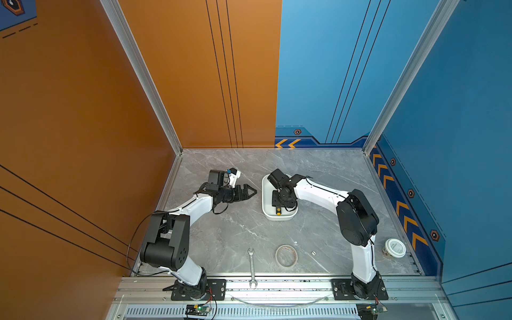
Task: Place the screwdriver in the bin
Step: 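Open the right gripper and lift it away from the bin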
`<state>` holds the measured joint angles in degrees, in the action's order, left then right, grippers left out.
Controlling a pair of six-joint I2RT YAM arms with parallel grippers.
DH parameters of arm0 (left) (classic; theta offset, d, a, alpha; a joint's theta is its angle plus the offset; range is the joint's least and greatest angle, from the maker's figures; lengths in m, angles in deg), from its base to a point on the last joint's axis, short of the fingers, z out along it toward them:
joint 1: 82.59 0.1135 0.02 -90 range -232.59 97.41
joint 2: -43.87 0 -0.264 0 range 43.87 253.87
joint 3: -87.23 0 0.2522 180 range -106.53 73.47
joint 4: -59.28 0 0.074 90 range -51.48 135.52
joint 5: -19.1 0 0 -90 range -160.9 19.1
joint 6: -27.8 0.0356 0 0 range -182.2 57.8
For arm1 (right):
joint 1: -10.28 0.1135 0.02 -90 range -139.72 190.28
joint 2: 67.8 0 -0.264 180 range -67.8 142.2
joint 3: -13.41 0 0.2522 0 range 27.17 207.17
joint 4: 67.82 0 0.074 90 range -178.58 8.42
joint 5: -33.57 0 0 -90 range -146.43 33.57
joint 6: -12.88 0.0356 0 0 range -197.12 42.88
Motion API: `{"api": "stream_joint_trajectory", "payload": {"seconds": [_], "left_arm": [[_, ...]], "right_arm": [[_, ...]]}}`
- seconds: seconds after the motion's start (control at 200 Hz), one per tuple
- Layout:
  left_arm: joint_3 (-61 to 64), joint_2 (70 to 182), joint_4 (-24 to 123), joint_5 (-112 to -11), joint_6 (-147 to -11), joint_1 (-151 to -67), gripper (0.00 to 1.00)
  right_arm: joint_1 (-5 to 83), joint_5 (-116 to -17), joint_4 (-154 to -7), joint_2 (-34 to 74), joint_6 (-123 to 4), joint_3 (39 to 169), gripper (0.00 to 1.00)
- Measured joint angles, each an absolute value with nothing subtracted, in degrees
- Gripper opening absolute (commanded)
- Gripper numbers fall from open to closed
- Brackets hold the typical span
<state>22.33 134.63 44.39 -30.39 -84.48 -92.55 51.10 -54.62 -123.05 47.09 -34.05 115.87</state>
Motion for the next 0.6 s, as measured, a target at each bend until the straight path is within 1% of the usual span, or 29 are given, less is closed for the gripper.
{"api": "stream_joint_trajectory", "payload": {"seconds": [0.19,0.345,0.451,0.596], "left_arm": [[22.3,133.6,44.3,-31.1,-84.4,-92.8,0.98],[22.3,130.7,43.1,-33.8,-83.1,-92.8,0.98],[22.5,126.9,42.4,-38.5,-81.7,-92.8,0.98],[24.7,119.2,42.4,-48.3,-80.3,-92.6,0.98]], "right_arm": [[51.1,-54.6,-124.1,44.5,-35.5,115.9,0.59],[50.9,-54.7,-125.0,41.6,-38.5,115.8,0.61],[49.5,-54.6,-125.1,37.4,-42.5,115.4,0.62],[45.5,-51.4,-125.1,28.4,-48.0,113.2,0.63]]}}
